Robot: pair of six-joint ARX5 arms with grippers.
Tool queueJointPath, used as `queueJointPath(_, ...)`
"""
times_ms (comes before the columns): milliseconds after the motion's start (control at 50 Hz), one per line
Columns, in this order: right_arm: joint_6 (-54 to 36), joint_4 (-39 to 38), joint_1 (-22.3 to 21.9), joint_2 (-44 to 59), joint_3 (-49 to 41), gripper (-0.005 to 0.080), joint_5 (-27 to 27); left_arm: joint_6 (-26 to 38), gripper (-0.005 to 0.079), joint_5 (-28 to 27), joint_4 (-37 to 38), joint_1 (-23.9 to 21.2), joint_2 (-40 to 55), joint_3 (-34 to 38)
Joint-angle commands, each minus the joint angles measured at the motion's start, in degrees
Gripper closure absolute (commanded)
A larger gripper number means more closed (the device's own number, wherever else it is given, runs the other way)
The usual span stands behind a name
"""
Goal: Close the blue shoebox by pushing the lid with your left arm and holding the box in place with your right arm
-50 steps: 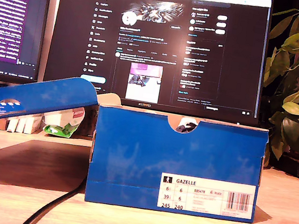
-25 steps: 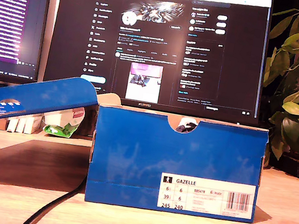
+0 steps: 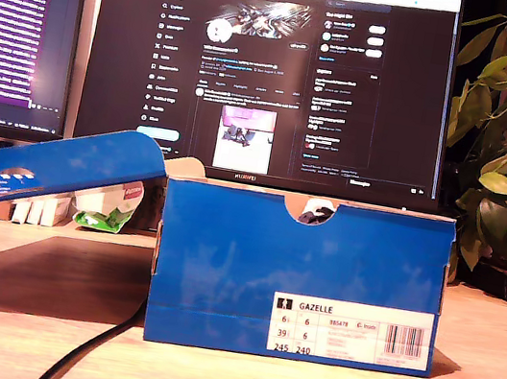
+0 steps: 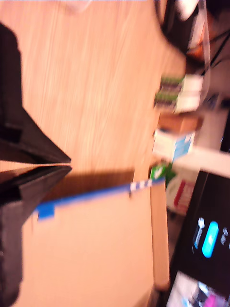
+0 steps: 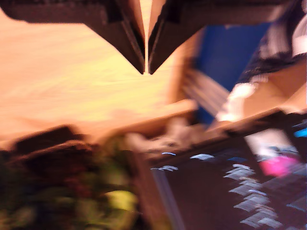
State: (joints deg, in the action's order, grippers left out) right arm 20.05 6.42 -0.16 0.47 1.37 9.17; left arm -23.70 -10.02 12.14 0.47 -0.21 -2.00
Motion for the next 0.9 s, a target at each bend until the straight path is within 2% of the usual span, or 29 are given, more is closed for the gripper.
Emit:
queueJointPath(0,1.6,-0.5,0.2,-0.4,0.8,0.0763,1.5,-1.8,0.0759,-1.6,-1.8,-0.1,-0.4,-0.2)
queueJointPath(120,3.3,-0.5,0.2,-0.3,2.7,0.0763,2.2,-4.8,0.076,-2.4,-2.5,0.0,0.1,-1.4)
queueJointPath(340,3.7,0.7,0.2,4.6,7.5,0.0763,2.6,-6.4,0.0761,-4.6,-3.7,0.0,4.3,-3.0)
queueJointPath(600,1.9,-0.5,0.2,19.0,12.7,0.0763,4.3,-6.3,0.0761,-5.9,-7.6,0.6,15.6,-4.9)
queueJointPath(880,-0.1,-4.0,0.2,36.5,19.0,0.0763,8.3,-5.8,0.0761,-8.5,-9.1,4.2,30.2,-8.4)
